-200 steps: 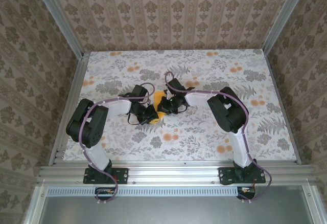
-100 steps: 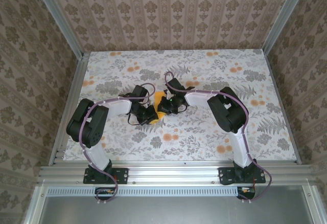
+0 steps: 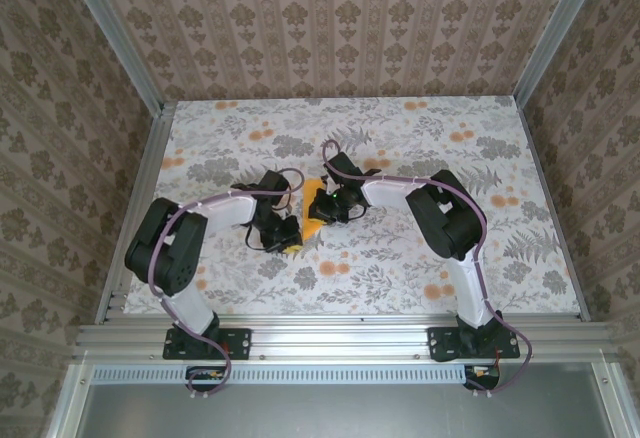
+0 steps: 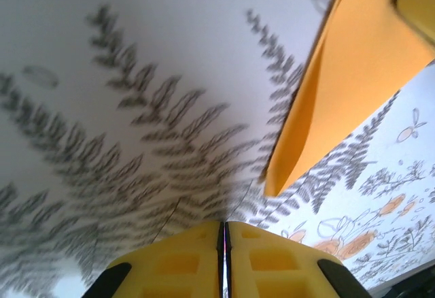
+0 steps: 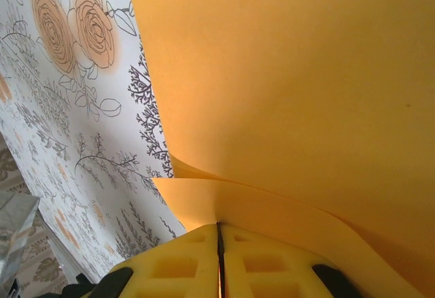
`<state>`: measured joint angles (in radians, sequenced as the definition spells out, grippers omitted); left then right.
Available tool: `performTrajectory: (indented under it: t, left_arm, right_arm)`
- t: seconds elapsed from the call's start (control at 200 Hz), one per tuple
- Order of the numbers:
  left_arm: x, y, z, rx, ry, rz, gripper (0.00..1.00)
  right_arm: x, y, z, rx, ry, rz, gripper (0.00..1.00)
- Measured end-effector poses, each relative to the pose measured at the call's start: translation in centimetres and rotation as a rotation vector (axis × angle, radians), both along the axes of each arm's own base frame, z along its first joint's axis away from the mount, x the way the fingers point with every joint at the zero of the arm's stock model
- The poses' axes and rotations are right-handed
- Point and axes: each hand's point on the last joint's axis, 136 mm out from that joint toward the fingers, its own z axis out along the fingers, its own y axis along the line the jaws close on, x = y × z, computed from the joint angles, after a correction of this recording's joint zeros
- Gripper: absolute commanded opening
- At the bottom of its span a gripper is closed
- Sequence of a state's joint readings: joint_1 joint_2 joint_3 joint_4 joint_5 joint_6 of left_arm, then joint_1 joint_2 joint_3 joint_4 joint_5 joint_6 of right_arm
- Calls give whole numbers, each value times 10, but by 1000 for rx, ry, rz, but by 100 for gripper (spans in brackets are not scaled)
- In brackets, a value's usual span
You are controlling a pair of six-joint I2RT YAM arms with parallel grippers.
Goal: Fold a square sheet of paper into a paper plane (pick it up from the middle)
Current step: Third fold the triangle at the center of the table.
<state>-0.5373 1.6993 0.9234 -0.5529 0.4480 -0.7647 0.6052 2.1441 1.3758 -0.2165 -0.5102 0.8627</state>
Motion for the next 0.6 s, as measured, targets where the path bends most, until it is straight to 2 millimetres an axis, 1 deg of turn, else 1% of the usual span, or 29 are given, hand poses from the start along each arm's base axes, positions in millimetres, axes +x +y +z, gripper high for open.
performTrajectory:
  t: [0.055, 0.12, 0.245, 0.315, 0.455, 0.6]
  left_arm:
    - [0, 0, 4, -5, -7, 1, 12]
    - [5, -3, 11, -25, -37, 8, 13]
    - [23, -15, 30, -95, -122, 43, 13]
    - [33, -21, 35, -126, -155, 61, 11]
    - [42, -28, 33, -153, -169, 83, 10]
    - [45, -30, 21, -150, -148, 94, 9]
  right_arm:
    - [1, 0, 1, 0, -1, 0, 10]
    - [0, 0, 0, -2, 0, -1, 10]
    - [0, 0, 0, -4, 2, -1, 10]
    - [0, -1, 0, -5, 2, -2, 10]
    - [0, 0, 1, -4, 4, -4, 9]
    - [1, 0, 1, -2, 8, -10, 9]
